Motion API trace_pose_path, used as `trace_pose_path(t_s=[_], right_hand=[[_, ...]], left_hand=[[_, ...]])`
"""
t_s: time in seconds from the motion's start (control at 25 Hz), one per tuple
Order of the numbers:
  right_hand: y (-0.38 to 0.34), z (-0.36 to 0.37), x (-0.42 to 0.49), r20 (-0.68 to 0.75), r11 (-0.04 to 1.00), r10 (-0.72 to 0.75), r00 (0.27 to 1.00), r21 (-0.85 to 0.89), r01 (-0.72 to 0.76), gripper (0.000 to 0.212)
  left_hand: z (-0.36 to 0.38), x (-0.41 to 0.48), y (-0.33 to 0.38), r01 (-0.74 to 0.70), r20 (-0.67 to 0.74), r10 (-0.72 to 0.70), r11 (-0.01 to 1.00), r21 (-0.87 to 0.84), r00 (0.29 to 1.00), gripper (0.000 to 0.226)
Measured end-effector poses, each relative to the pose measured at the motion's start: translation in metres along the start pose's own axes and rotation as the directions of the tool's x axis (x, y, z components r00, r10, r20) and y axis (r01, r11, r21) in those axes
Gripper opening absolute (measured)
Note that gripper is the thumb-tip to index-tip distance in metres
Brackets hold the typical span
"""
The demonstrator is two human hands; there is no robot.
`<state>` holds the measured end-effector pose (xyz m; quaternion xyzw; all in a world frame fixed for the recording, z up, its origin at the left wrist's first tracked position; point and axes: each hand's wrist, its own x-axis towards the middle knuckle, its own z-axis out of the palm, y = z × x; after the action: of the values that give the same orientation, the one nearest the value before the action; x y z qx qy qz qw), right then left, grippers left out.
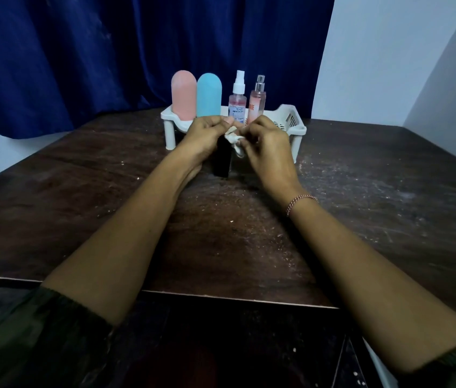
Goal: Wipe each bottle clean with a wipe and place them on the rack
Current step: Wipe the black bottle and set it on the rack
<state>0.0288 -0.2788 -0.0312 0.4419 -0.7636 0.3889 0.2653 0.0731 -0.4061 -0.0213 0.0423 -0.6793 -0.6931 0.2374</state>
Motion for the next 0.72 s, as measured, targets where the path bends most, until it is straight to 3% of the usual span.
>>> trace_pose_path(t_s=[0.12,0.28,0.4,0.56,0.72], right_hand=[[0.0034,-0.0013,0.0003,0.008,0.999,0.035,0.999,0.020,-0.035,0.015],[0.0001,-0.0017,-0.0032,0.011,0.999,-0.042,0.999,0.004,0.041,0.019],[0.0026,0.0008,-0.0009,0.004,0.999,0.032,0.999,-0.025,-0.032,0.017],[0.0050,0.0029,0.0013,0.031,0.961,0.233,0.972,0.145,-0.235,0.017],[-0.0030,0.0072,-0.0015,0.020,0.943,0.222,0.975,0.251,-0.220,0.024]], left_hand=[[-0.0009,0.0011,0.0005,0.002,0.017,-0.003,0.999,0.034,1.000,0.024],[0.0034,0.0004,-0.0005,-0.024,0.041,0.023,0.999,0.044,0.999,0.025],[0.0027,0.0004,0.0000,-0.015,0.047,0.014,1.000,0.027,0.999,0.026],[0.0007,0.0010,-0.0017,-0.001,0.034,0.002,1.000,-0.009,0.999,0.027],[0.0041,0.0003,-0.0043,-0.031,0.024,0.033,0.996,-0.079,0.999,0.028]])
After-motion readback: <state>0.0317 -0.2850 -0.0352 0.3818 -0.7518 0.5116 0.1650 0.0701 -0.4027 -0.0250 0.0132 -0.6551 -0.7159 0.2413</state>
